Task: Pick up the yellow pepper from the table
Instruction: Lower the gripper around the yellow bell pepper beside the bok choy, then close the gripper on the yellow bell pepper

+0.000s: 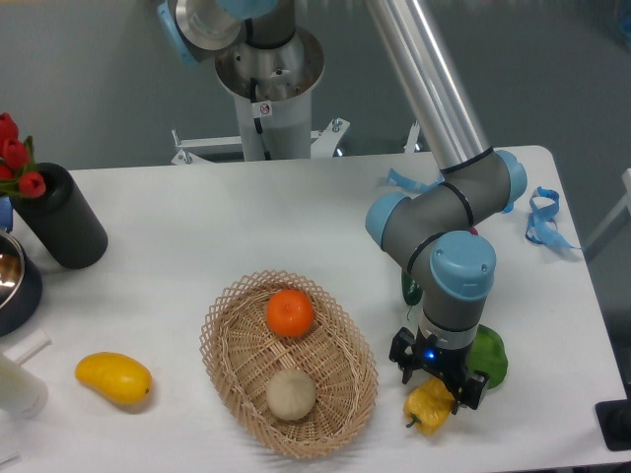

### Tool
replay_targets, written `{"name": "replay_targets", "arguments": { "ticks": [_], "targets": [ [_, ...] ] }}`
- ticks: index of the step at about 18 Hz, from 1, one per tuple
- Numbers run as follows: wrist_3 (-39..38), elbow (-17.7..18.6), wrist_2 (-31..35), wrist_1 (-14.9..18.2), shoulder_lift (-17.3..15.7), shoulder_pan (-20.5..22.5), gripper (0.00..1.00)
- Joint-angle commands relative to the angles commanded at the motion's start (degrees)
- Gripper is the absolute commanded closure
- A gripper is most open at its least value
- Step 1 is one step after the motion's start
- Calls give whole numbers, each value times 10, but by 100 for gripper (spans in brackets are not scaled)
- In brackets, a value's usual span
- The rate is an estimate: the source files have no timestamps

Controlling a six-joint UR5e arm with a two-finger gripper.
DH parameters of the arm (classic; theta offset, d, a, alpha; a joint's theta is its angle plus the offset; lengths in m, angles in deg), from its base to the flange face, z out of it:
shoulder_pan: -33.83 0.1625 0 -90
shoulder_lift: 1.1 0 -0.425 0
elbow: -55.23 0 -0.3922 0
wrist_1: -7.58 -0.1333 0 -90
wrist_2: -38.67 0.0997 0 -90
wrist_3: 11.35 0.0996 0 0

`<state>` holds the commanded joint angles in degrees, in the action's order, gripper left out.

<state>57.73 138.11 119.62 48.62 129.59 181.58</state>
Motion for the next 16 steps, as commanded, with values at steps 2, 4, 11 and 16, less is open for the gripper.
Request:
{"name": "replay_targets", "arguments": {
  "ticks": [2,4,11,16],
  "targets": [
    [-2,-1,0,0,-1,0,43],
    [-3,-1,0,-1,-2,0,52],
    [-46,-21,-3,-1,-62,4,63],
    [-106,-29,-68,0,-126,4,63]
  ]
}}
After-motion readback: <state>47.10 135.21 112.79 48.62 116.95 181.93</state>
